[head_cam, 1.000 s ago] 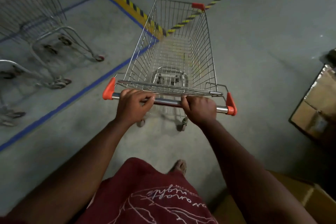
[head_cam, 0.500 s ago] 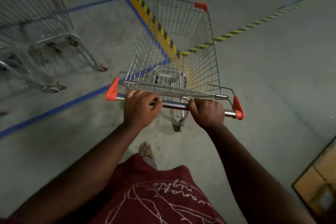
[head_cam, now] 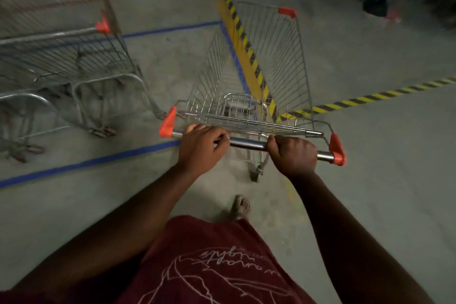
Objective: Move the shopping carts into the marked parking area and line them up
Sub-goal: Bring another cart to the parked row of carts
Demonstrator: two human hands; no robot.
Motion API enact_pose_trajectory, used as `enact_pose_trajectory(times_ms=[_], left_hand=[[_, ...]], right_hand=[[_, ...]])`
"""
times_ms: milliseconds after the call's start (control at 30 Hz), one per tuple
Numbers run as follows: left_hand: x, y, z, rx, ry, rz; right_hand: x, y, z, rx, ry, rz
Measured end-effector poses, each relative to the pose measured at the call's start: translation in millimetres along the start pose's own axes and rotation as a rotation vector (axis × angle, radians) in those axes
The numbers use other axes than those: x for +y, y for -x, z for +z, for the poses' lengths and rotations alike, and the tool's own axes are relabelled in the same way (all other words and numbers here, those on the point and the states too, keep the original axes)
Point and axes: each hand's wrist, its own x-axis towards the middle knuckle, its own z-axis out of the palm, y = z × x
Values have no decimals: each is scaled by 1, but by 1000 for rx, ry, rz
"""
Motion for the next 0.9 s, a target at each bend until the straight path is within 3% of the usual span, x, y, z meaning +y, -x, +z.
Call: enact_pose_trajectory(times_ms=[433, 633, 900], left_hand=[[-57, -162, 13, 4, 89, -62], [-103, -224, 7, 75, 56, -75], [-174, -301, -10, 75, 54, -109]], right_hand=[[8, -220, 33, -71, -12, -183], [-22, -306, 52, -34, 7, -249], [-74, -406, 60, -104, -59, -258]])
